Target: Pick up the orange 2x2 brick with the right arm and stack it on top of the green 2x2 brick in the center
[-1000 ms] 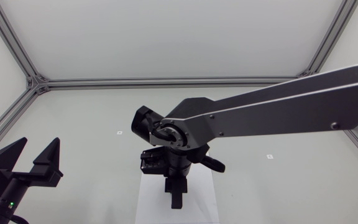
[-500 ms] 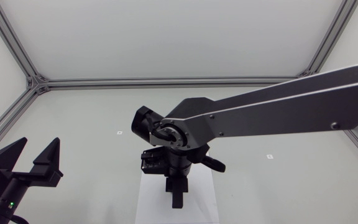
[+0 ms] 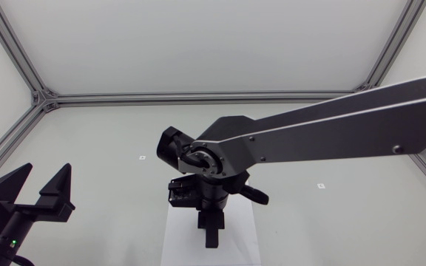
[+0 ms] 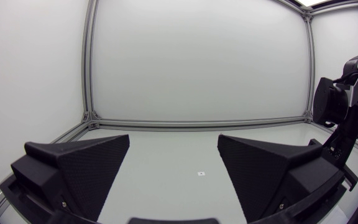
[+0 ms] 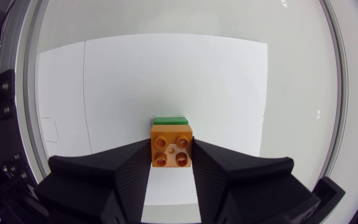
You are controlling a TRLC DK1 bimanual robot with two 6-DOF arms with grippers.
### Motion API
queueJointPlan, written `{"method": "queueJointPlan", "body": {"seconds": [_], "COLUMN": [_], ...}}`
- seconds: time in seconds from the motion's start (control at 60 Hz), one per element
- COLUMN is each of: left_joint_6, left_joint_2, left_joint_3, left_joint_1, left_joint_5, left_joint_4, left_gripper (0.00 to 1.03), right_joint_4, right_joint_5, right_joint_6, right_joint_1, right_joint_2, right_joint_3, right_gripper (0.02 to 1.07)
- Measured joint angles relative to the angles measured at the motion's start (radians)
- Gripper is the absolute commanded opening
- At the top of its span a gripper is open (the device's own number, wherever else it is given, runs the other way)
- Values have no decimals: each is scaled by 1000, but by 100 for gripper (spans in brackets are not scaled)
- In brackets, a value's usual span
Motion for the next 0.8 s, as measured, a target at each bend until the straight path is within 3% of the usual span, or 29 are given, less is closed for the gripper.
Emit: {"method": "queueJointPlan", "body": {"seconds": [0.8], "left_joint_6": [0], "left_joint_2": [0], "left_joint_3": [0], "left_joint_1": [0], "left_joint_5": [0], "left_joint_4": [0], "left_gripper": [99], "right_joint_4": [-32], "right_joint_5": [-9], "right_joint_6": [0], "right_joint_1": [-1], "right_joint_2": [21], "right_joint_3": [24], "right_gripper": [7]}}
